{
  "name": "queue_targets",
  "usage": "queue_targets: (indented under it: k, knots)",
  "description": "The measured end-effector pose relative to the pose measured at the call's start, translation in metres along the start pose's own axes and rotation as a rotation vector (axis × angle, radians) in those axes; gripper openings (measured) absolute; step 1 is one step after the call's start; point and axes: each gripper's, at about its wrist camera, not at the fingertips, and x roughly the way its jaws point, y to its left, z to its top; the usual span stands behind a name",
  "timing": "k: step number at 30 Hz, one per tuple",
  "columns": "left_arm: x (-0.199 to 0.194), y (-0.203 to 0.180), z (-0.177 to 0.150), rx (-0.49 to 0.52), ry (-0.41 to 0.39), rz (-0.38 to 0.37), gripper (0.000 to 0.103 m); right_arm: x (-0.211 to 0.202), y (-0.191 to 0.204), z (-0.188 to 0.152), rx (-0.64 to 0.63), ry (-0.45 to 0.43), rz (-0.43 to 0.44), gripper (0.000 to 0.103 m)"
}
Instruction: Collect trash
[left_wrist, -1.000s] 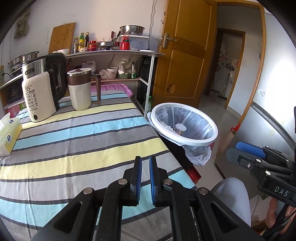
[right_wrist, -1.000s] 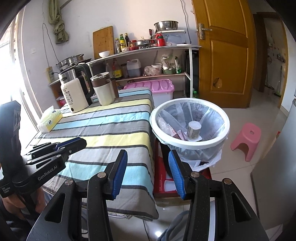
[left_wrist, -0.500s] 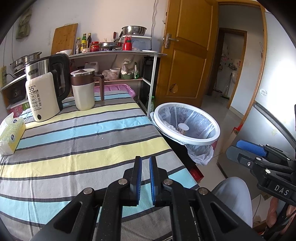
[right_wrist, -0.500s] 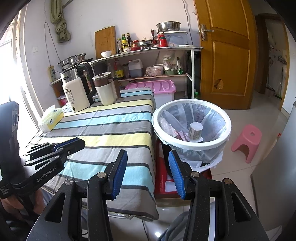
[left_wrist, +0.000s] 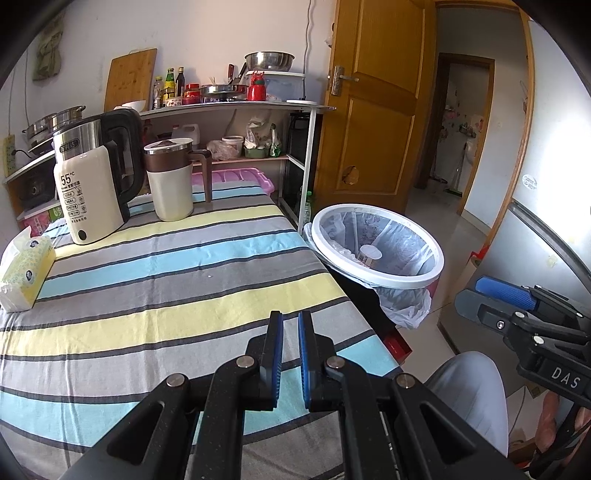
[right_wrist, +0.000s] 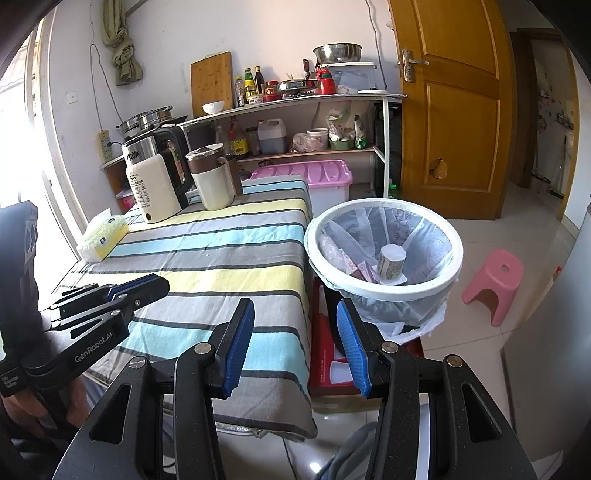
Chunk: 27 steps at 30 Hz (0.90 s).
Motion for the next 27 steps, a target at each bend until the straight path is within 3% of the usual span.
queue_targets:
  k: [27]
  knots:
    - [-0.0005,0.0041,0.0020,0.005,-0.004,0.011,0.007,0.0009,-0.0003,0.0010,-0.001,-0.001,0.001,0.048]
